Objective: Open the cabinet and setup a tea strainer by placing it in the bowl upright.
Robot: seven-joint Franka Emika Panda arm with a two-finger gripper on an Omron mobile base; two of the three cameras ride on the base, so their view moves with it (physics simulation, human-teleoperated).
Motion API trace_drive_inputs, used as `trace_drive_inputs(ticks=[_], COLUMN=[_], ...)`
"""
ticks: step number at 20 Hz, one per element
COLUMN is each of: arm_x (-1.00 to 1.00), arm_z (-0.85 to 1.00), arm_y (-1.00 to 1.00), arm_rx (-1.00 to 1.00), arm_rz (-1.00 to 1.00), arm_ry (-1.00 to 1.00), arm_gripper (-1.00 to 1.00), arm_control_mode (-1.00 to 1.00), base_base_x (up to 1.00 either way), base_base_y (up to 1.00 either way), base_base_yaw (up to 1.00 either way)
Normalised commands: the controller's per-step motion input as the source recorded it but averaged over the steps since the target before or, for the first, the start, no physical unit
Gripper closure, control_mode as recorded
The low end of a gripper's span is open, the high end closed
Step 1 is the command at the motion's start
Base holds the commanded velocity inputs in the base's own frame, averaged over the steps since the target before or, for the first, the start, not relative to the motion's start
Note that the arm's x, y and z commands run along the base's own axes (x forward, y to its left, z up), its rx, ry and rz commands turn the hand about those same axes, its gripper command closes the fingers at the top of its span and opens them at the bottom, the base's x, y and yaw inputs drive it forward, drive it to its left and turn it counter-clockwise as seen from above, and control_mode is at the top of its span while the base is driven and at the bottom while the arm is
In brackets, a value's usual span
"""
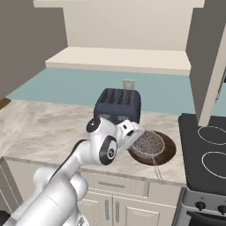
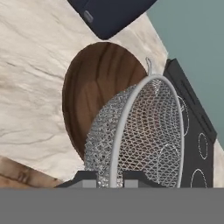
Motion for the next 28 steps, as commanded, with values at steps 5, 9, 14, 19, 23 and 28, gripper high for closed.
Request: trace_drive_inputs(ticks=[5, 9, 14, 19, 23, 28], arm_x=[0.37, 0.31, 0.19, 0.26, 0.3, 0.17], arm_z=[-0.35, -0.33, -0.32, -0.04, 0.0, 0.0], arm_y=[-0.41, -0.36, -0.19, 0.0, 0.03, 0.24], arm_rx=[0.0, 0.0, 0.0, 0.0, 0.0, 0.0], arm_rz=[0.0, 0.0, 0.0, 0.04, 0.04, 0.02], arm_ry=[0.0, 0.0, 0.0, 0.01, 0.05, 0.21], arm_gripper=[1.0, 1.0, 1.0, 1.0, 1.0, 1.0], arm_control_mode=[-1.0, -1.0, -1.0, -1.0, -1.0, -1.0], base_base_x=[0.0, 0.0, 0.0, 0.0, 0.0, 0.0], base_base_y=[0.0, 0.0, 0.0, 0.0, 0.0, 0.0], base_base_yaw=[0.0, 0.0, 0.0, 0.0, 0.0, 0.0])
